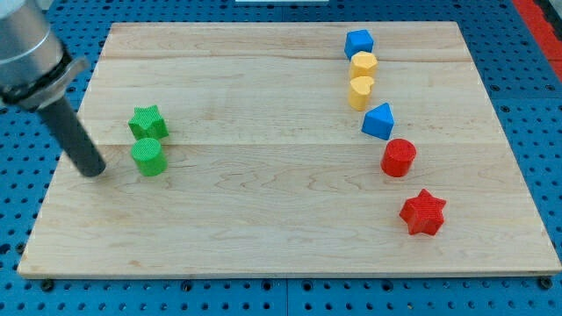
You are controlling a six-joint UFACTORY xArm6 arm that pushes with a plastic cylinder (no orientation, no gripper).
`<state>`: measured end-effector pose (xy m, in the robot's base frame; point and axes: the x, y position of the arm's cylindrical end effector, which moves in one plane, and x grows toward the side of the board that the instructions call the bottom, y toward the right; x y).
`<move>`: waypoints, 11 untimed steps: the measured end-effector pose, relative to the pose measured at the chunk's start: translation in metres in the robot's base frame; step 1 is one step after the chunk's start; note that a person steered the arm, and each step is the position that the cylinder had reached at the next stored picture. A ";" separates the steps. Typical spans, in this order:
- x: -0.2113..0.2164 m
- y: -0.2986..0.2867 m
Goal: Move the green circle closer to the red circle
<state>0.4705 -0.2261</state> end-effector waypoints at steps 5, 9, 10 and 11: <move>0.018 0.163; 0.011 0.237; 0.034 0.262; 0.039 0.228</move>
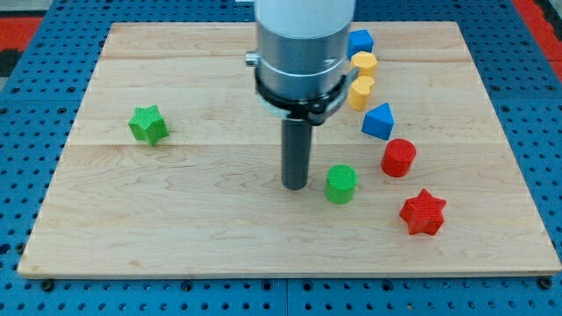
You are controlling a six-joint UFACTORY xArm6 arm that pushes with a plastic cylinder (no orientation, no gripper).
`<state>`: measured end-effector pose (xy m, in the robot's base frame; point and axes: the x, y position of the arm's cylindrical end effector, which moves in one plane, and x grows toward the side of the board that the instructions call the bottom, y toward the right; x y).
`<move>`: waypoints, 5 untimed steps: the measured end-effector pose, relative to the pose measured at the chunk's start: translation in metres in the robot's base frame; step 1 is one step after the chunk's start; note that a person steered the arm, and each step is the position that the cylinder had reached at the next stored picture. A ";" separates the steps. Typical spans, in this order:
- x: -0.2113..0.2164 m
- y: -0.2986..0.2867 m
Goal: Move the green circle closer to the red circle
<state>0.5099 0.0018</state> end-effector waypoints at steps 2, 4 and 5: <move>-0.002 0.044; 0.001 0.073; 0.002 0.078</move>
